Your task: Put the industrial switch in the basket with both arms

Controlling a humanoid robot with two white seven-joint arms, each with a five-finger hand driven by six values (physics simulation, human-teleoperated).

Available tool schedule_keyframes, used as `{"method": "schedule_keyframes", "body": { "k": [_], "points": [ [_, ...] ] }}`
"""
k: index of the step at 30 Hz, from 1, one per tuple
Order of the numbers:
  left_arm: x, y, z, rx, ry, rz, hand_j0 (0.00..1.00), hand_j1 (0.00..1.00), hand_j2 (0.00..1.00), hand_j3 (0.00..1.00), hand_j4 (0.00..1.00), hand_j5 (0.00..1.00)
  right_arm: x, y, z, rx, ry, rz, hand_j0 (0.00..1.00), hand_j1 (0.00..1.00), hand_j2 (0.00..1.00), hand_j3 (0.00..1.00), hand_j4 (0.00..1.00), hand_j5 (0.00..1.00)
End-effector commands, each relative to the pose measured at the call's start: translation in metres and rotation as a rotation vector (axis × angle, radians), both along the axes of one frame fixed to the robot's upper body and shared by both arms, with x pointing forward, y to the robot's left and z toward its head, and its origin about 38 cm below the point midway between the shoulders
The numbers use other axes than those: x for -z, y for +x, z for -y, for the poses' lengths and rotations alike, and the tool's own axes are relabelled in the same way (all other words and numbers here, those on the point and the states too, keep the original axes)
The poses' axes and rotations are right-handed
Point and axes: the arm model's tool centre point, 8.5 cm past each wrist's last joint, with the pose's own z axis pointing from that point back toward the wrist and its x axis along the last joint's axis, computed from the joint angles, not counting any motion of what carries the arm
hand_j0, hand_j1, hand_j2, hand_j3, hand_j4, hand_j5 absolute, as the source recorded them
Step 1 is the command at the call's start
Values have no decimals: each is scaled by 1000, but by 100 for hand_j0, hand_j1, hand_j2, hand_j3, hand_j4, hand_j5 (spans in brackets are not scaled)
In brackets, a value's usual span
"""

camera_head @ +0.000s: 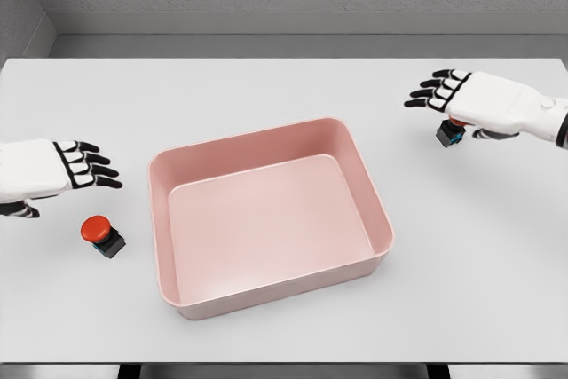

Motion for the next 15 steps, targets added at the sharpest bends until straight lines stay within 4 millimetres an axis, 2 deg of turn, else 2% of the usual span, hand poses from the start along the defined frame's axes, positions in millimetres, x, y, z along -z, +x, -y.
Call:
{"method": "schedule_keyframes", "body": {
  "k": [1,2,7,11,13,15],
  "points": [
    [11,-4,-1,3,20,-28,100,100,100,100,100,100,1,0,4,14,-23,-17,100,100,100,100,100,100],
    [19,-5,4,27,35,-36,100,100,100,100,100,100,0,0,8,23,-41,-24,100,100,100,100,100,100],
    [27,-7,5,41,57,-48,100,100,100,100,100,100,-7,8,14,53,-75,-44,100,100,100,100,100,100],
    [32,-8,6,62,94,-37,100,100,100,100,100,100,-2,14,7,36,-118,-74,100,100,100,100,100,100],
    [41,-8,16,88,82,-54,100,100,100,100,100,100,1,16,7,38,-128,-82,100,100,100,100,100,100],
    [41,-7,18,92,80,-54,100,100,100,100,100,100,12,18,10,49,-147,-111,100,100,100,100,100,100]
  ]
}}
